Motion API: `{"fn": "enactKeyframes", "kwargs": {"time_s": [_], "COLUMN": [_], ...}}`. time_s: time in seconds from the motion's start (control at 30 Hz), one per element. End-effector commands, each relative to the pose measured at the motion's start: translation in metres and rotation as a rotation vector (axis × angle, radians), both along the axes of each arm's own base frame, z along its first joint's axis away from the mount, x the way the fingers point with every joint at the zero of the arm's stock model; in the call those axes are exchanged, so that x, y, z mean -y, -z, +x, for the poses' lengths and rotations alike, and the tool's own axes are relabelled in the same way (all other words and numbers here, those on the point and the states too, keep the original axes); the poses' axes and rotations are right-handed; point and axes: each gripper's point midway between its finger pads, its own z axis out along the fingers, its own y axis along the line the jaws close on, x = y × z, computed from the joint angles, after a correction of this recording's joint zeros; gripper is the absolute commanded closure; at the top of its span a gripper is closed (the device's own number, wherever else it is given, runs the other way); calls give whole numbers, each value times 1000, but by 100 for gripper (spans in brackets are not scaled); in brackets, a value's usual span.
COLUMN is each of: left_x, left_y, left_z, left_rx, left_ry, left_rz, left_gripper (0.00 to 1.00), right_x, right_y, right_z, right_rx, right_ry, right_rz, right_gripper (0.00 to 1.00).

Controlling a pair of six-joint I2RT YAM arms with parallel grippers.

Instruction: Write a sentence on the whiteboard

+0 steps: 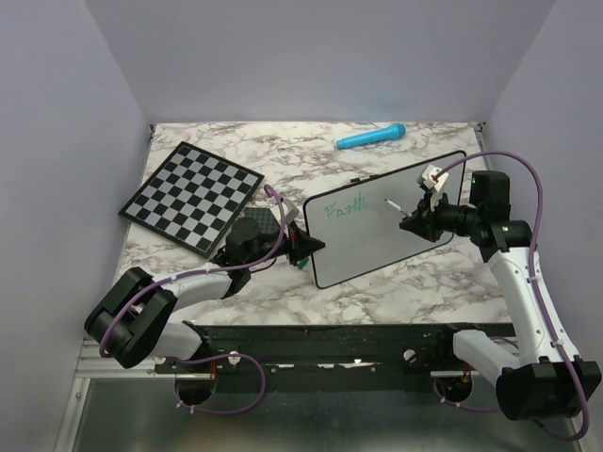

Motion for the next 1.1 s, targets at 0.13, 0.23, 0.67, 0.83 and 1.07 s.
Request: {"fn": "enactKeyframes", "kwargs": {"time_s": [0.13,0.23,0.67,0.83,1.07], "left_x": [-10,-10,-8,-8,-7], "left_y": [23,24,30,30,31], "left_z": [1,1,0,0,0], "left_rx": [-35,-36,-18,-14,-9], "left_ry": [-36,-35,-5,1,8], "left_rz": [64,67,101,108,111], "left_gripper": [100,100,100,100,100], "right_x": [8,6,3,3,3], "right_y": [-1,-3,-9,-7,-4], "right_z": [25,31,38,42,45], "right_rx": [19,19,17,1,-19], "right_ry": [75,70,49,53,50], "right_rz": [-6,7,16,12,14], "right_gripper": [99,99,99,100,99]}}
